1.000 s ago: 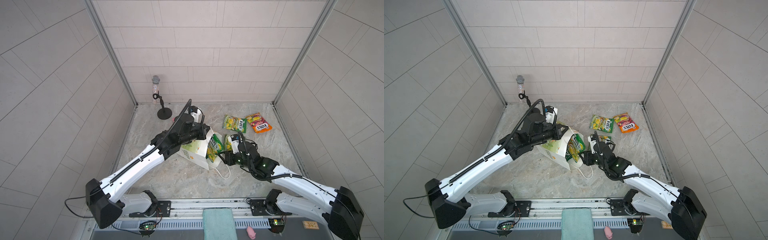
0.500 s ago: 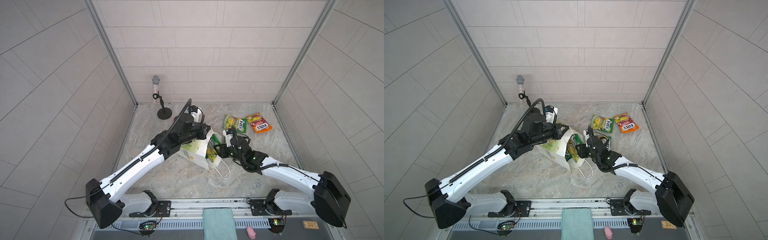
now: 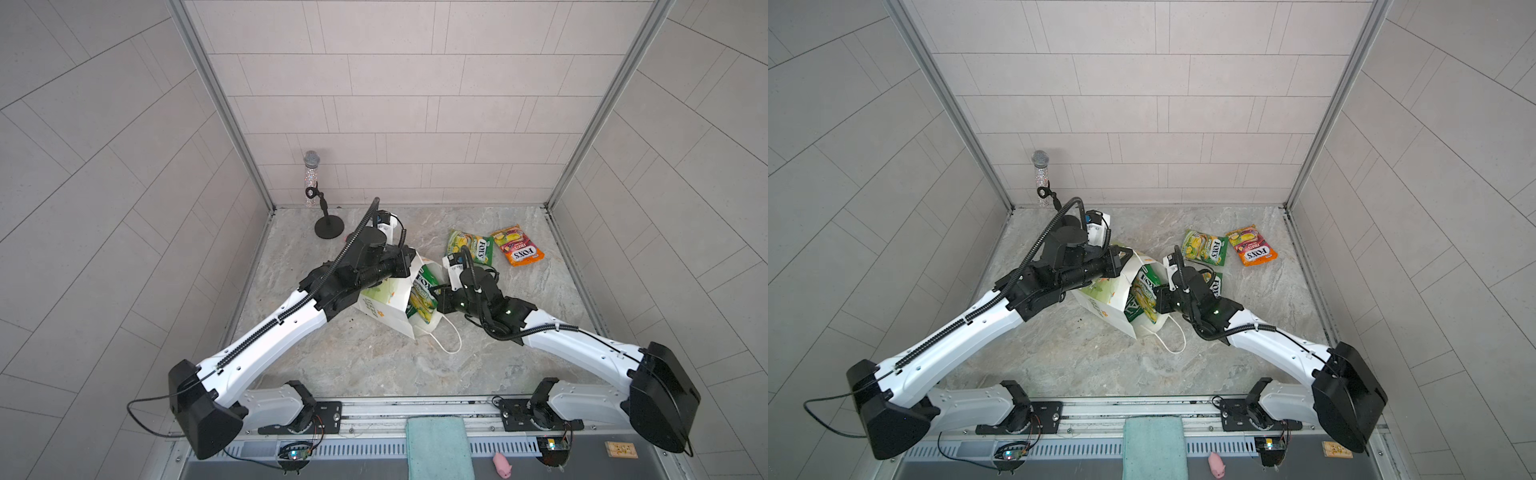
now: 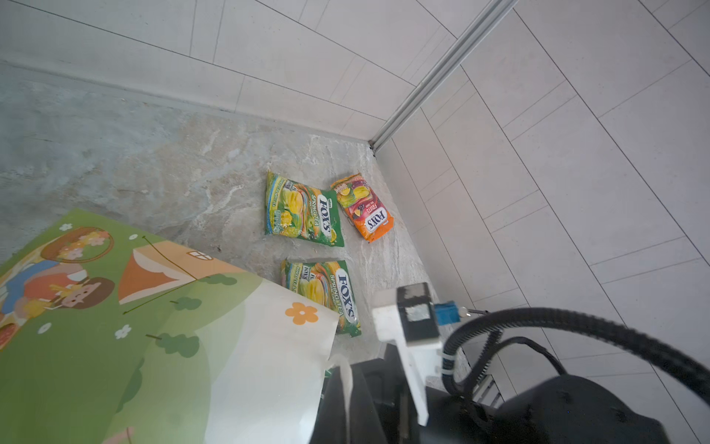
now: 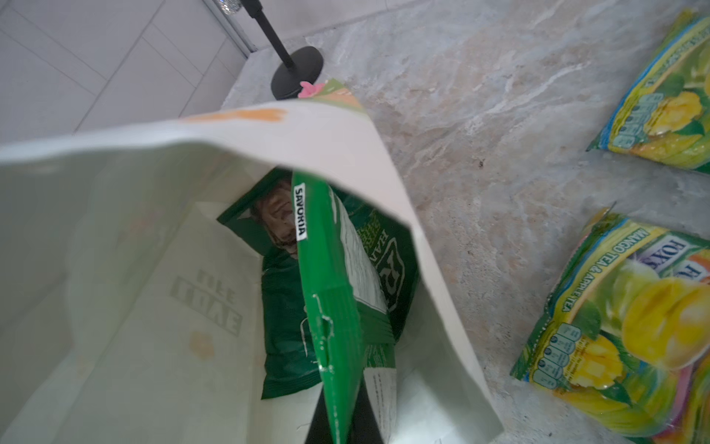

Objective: Take the snacks out of the paper bag
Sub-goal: Pick up the snack from the paper bag, then place the snack at the middle-right of the table.

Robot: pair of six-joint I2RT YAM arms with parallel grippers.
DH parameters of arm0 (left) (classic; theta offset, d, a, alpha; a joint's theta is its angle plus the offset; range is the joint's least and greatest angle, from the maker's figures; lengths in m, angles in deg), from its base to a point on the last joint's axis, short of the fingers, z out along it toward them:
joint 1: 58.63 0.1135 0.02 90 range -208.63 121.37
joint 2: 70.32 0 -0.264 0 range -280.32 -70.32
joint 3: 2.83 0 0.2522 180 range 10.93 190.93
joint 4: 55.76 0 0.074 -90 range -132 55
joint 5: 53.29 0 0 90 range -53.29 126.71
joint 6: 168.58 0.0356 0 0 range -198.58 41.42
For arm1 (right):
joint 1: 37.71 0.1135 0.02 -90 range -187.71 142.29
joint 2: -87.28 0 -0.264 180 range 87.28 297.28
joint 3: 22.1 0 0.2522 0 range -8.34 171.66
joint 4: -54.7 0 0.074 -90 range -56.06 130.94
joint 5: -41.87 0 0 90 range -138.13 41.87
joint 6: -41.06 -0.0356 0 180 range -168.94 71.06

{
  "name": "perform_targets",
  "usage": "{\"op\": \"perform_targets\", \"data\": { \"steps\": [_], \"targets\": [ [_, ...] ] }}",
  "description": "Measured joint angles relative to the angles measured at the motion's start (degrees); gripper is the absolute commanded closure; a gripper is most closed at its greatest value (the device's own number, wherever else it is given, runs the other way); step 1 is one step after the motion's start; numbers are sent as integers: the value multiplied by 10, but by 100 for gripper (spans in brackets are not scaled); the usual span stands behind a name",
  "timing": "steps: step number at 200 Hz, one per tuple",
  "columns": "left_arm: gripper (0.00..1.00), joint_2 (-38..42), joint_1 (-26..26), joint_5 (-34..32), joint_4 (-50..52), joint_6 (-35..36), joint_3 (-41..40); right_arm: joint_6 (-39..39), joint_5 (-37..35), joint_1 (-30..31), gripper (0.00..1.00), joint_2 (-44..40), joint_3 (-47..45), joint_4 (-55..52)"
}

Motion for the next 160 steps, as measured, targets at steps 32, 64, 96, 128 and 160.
{"op": "perform_targets", "data": {
  "steps": [32, 64, 96, 128, 160],
  "targets": [
    [100, 6, 0, -31, 1, 0, 0, 20, 18, -2, 100, -93, 9, -44],
    [100, 9, 0, -47, 2, 0, 0, 30, 6, -15, 100, -177, 14, -91],
    [100, 13, 0, -51, 4, 0, -4, 34, -46, -40, 100, -241, 15, -148],
    [100, 17, 0, -46, 5, 0, -5, 29, -90, -114, 100, -276, 15, -204],
    [100, 17, 0, -39, 5, 0, -5, 31, -64, -259, 100, -269, 13, -235]
  ]
}}
